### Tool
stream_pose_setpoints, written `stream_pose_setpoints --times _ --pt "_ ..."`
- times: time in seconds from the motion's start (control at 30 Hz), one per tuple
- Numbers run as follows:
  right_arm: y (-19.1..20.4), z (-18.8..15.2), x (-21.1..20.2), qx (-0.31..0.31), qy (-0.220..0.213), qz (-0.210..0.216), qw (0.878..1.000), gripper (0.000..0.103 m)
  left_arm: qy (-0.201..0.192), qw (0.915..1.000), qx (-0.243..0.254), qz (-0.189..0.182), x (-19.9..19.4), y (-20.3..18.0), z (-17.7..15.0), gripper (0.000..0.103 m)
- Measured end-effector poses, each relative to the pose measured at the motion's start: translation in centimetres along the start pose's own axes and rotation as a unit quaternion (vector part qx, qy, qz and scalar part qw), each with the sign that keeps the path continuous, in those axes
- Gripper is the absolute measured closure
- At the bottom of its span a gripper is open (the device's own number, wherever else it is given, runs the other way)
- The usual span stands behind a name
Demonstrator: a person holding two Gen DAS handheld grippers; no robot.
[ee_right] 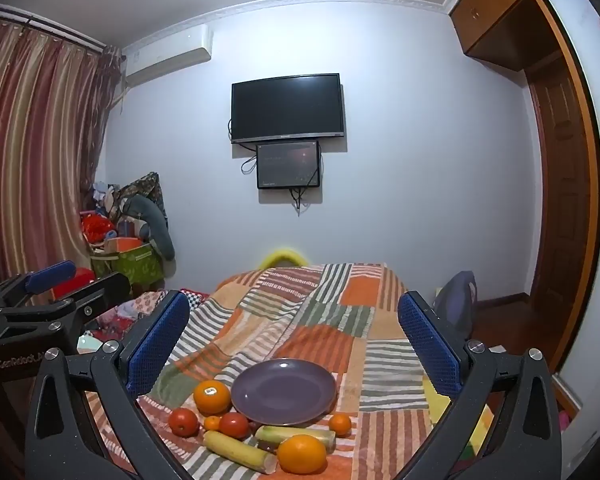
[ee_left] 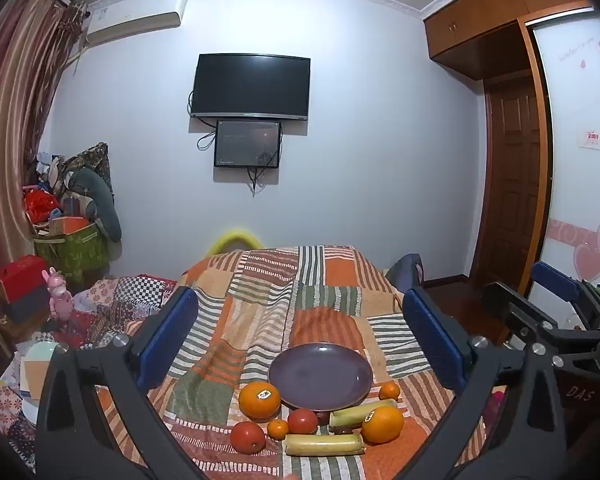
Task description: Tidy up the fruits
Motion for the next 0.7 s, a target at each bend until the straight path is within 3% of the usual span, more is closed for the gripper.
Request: stream_pose_setpoints --times 0.7 --pt "-0.42 -0.15 -0.07 0.006 0.001 -0.001 1.0 0.0 0.0 1.0 0.0 -0.002 0.22 0.27 -0.07 0.0"
Point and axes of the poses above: each gripper's, at about its wrist camera, not at the fingertips, and x roughly the way its jaws point, y to its left, z to its top, the point moved 7 cm from there along x, roughly the way its jaws point, and after that the axes turned 4 degrees about -x, right-handed, at the moved point
